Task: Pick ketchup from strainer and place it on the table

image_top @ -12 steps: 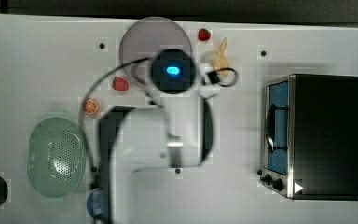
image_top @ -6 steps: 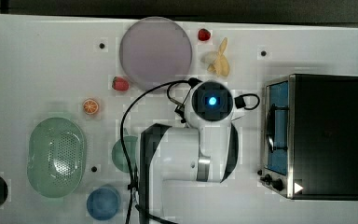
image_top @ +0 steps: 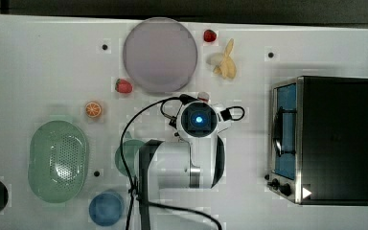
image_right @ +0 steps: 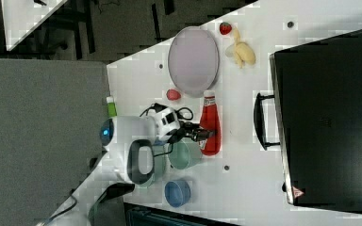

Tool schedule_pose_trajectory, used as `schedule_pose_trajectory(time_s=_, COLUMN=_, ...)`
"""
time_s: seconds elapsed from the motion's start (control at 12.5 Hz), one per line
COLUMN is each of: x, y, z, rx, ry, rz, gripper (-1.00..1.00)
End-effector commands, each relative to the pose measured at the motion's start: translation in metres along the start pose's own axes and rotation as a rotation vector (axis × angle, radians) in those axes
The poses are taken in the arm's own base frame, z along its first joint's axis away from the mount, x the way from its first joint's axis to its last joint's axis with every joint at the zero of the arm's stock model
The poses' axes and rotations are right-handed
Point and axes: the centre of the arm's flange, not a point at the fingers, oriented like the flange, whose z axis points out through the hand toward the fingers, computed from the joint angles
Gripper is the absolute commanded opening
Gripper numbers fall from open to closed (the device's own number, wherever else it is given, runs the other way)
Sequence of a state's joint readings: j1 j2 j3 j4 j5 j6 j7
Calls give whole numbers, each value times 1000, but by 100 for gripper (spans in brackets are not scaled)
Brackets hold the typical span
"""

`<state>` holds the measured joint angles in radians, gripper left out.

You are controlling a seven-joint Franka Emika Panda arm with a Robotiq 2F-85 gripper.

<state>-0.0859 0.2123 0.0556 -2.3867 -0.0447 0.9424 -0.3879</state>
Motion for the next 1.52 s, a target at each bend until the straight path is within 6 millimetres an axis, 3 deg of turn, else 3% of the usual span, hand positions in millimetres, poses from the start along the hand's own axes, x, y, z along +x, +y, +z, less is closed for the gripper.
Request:
schedule_pose_trajectory(time_s=0.08, x=4, y=0, z=11, rx=14, ry=18, rz=-31, gripper=87)
schedule_pose_trajectory(time_s=0.16, x=6, y=-1, z=3, rx=17, ry=31, rz=-30, gripper=100)
schedule_pose_trajectory(time_s=0.32, x=17, y=-5, z=-39, rx=39, ry=97, rz=-25, gripper=100)
schedule_pose_trajectory(time_s=0.64, x=34, y=-17, z=-161, rx=71, ry=154, rz=142, gripper=100)
schedule_pose_trajectory(time_s=1.04, x=29, y=-31, z=-304, rx=17, ry=46, rz=377, gripper=100)
schedule_pose_trajectory(time_s=1.28, x=25, y=-31, z=-353, rx=19, ry=44, rz=398, gripper=100)
schedule_pose_trajectory(time_s=1.52, x=26, y=-28, z=-360, rx=18, ry=43, rz=404, gripper=100)
